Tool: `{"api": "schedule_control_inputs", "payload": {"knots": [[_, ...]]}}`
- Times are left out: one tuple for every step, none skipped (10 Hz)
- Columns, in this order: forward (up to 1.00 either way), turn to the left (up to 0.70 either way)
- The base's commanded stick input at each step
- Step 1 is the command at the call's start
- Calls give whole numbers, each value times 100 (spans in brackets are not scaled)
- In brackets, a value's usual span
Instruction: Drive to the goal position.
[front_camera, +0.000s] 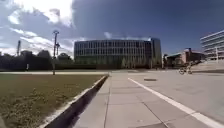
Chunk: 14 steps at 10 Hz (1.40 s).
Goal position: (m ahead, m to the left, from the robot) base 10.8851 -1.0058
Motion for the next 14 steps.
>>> {"api": "schedule_control_inputs", "payload": {"knots": [[70, -1], [70, -1], [70, -1], [70, -1], [70, -1], [70, -1], [70, -1], [70, -1], [70, -1], [70, -1], [70, -1], [70, -1], [70, -1], [70, -1]]}}
